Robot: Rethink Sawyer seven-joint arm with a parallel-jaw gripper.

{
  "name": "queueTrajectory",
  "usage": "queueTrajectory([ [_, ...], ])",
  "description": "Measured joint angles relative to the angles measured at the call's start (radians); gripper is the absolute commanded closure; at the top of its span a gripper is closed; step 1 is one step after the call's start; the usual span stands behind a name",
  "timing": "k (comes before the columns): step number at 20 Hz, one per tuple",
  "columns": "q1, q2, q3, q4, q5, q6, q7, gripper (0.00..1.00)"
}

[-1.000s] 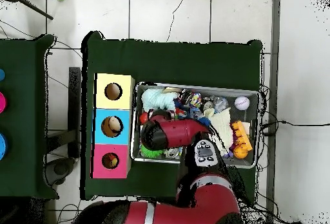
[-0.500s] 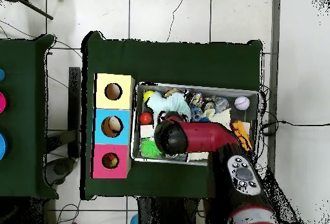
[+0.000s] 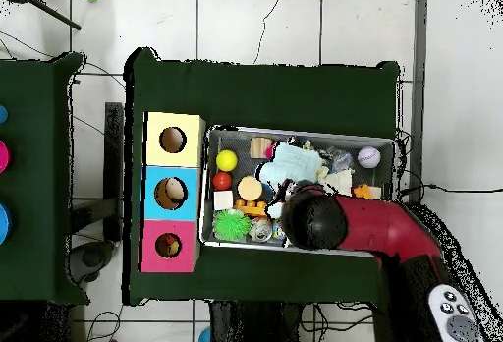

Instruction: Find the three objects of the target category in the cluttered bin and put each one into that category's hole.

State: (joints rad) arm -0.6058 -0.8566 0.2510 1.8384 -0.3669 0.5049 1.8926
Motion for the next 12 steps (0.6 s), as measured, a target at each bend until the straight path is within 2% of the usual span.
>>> queueTrajectory([
  [6,-0.06,-0.044,0.049,0.0,-0.063,0.005,-0.01,1.0],
  [12,-0.087,-0.046,0.103,0.001,-0.11,0.005,-0.018,1.0],
])
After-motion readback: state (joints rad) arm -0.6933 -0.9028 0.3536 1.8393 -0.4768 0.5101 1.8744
